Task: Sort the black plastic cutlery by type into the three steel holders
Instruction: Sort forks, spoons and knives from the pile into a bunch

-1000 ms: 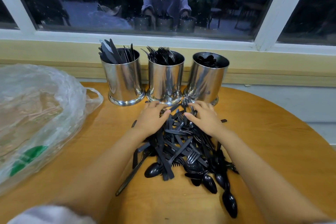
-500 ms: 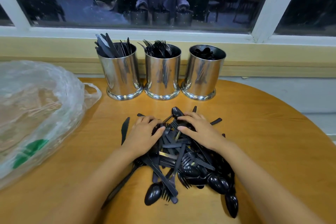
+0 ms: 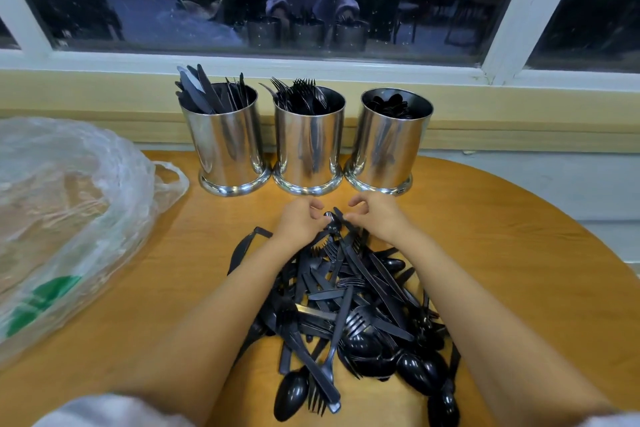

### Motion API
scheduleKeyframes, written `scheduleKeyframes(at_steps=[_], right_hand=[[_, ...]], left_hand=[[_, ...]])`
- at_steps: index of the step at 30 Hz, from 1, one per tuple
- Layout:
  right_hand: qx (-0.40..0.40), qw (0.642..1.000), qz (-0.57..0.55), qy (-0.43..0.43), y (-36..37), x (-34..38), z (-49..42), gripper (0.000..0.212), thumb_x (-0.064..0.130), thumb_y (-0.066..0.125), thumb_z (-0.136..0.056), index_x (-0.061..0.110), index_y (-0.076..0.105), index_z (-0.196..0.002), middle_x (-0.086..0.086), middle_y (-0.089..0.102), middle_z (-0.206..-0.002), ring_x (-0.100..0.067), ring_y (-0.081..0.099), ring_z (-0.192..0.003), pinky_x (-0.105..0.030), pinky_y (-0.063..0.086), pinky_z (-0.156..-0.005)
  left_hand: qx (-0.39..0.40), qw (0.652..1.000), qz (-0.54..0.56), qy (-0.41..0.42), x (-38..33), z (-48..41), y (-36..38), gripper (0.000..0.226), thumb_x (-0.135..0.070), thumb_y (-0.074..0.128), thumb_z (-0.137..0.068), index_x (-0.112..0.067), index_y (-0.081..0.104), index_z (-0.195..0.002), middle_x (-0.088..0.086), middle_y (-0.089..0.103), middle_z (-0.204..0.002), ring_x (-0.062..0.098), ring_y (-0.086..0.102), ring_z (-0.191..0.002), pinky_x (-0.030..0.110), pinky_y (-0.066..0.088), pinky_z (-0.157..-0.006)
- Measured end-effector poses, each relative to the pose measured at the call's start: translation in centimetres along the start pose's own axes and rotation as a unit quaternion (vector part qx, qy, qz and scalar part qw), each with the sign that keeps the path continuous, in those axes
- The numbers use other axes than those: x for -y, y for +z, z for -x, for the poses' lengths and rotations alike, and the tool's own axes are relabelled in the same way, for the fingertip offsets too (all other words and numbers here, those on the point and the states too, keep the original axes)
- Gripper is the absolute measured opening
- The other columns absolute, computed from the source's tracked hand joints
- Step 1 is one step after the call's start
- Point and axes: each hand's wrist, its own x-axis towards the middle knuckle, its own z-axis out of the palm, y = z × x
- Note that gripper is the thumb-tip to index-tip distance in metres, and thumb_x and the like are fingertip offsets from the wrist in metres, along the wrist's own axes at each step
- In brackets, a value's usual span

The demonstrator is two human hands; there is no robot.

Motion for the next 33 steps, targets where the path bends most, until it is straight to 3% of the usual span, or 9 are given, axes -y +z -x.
scheduleKeyframes(at_steps=[6, 9, 13, 16, 19, 23, 26, 30, 33], right_hand=[[0.045, 0.994, -0.071, 0.067, 0.3, 0.2, -1.8, 0.025, 0.018, 0.078, -0.079, 0.022, 0.061, -0.096, -0.006, 0.069, -0.101, -0.021, 0.065, -0.096, -0.037, 0.051, -0.092], [0.036, 0.981, -0.179, 0.07, -0.7, 0.8, -1.8, 0.019, 0.005, 0.072, -0.083, 0.018, 0.065, -0.096, -0.007, 0.07, -0.101, -0.022, 0.065, -0.098, -0.033, 0.049, -0.093], [-0.026, 0.97, -0.243, 0.005, -3.0, 2.3, -1.5, 0.019, 0.003, 0.061, -0.091, 0.014, 0.069, -0.105, -0.001, 0.063, -0.104, -0.014, 0.055, -0.105, -0.025, 0.04, -0.092], [-0.003, 0.989, -0.144, -0.017, -3.1, 2.4, -1.6, 0.012, 0.014, 0.065, -0.091, 0.018, 0.068, -0.102, -0.001, 0.062, -0.112, -0.017, 0.054, -0.112, -0.033, 0.043, -0.099], [0.06, 0.998, -0.014, 0.019, -1.6, 2.0, -1.6, 0.032, 0.03, 0.071, -0.087, 0.015, 0.064, -0.114, -0.003, 0.059, -0.125, -0.021, 0.054, -0.118, -0.032, 0.042, -0.098], [0.038, 0.998, 0.034, 0.029, 0.1, 1.7, -1.2, 0.041, 0.034, 0.074, -0.084, 0.014, 0.062, -0.118, -0.005, 0.061, -0.124, -0.021, 0.055, -0.114, -0.029, 0.042, -0.087], [0.02, 0.996, 0.077, 0.035, 0.8, 2.3, -1.1, 0.038, 0.034, 0.076, -0.082, 0.019, 0.061, -0.113, -0.001, 0.061, -0.116, -0.02, 0.056, -0.107, -0.032, 0.046, -0.086], [0.043, 0.995, 0.085, 0.042, 0.9, 3.1, -1.3, 0.027, 0.023, 0.073, -0.085, 0.014, 0.063, -0.109, -0.003, 0.061, -0.104, -0.022, 0.059, -0.1, -0.031, 0.048, -0.084], [0.066, 0.994, 0.086, 0.034, 1.3, 3.4, -2.0, 0.021, 0.016, 0.071, -0.087, 0.012, 0.066, -0.106, -0.002, 0.06, -0.104, -0.022, 0.058, -0.106, -0.032, 0.047, -0.089]], left_hand=[[0.012, 0.998, -0.014, -0.055, -0.7, -1.5, 0.6, 0.025, -0.014, 0.072, -0.087, -0.017, 0.061, -0.109, -0.001, 0.061, -0.095, 0.019, 0.06, -0.095, 0.035, 0.05, -0.092], [-0.007, 0.995, 0.061, -0.075, -0.9, -1.8, 0.0, 0.016, -0.004, 0.065, -0.09, -0.014, 0.066, -0.102, 0.006, 0.065, -0.108, 0.022, 0.06, -0.105, 0.035, 0.049, -0.097], [-0.071, 0.977, 0.187, -0.079, -2.4, -1.6, -2.1, 0.019, 0.0, 0.057, -0.095, -0.017, 0.063, -0.086, 0.006, 0.064, -0.106, 0.021, 0.061, -0.102, 0.038, 0.053, -0.094], [-0.139, 0.955, 0.254, -0.063, -3.3, -1.0, -3.9, 0.013, -0.002, 0.051, -0.098, -0.012, 0.059, -0.095, 0.008, 0.059, -0.109, 0.023, 0.059, -0.103, 0.038, 0.055, -0.089], [-0.185, 0.942, 0.274, -0.064, -3.2, -0.5, -5.1, 0.011, -0.009, 0.046, -0.102, -0.015, 0.054, -0.098, 0.014, 0.059, -0.119, 0.032, 0.063, -0.105, 0.035, 0.058, -0.07], [-0.183, 0.913, 0.348, -0.107, -2.5, 1.0, -6.0, 0.009, -0.01, 0.038, -0.105, -0.015, 0.045, -0.103, 0.016, 0.061, -0.105, 0.025, 0.066, -0.064, 0.025, 0.054, -0.045], [-0.142, 0.903, 0.382, -0.135, -1.9, 2.4, -6.4, 0.012, -0.001, 0.042, -0.102, -0.01, 0.044, -0.11, 0.01, 0.06, -0.09, 0.017, 0.057, -0.061, 0.021, 0.053, -0.05], [-0.069, 0.869, 0.467, -0.151, -1.0, 4.2, -7.0, 0.032, 0.012, 0.053, -0.093, -0.005, 0.047, -0.12, 0.016, 0.063, -0.093, 0.018, 0.062, -0.074, 0.024, 0.057, -0.062], [-0.029, 0.838, 0.524, -0.149, -0.4, 5.5, -7.2, 0.023, 0.01, 0.055, -0.091, 0.0, 0.053, -0.112, 0.017, 0.064, -0.09, 0.018, 0.064, -0.078, 0.023, 0.059, -0.063]])
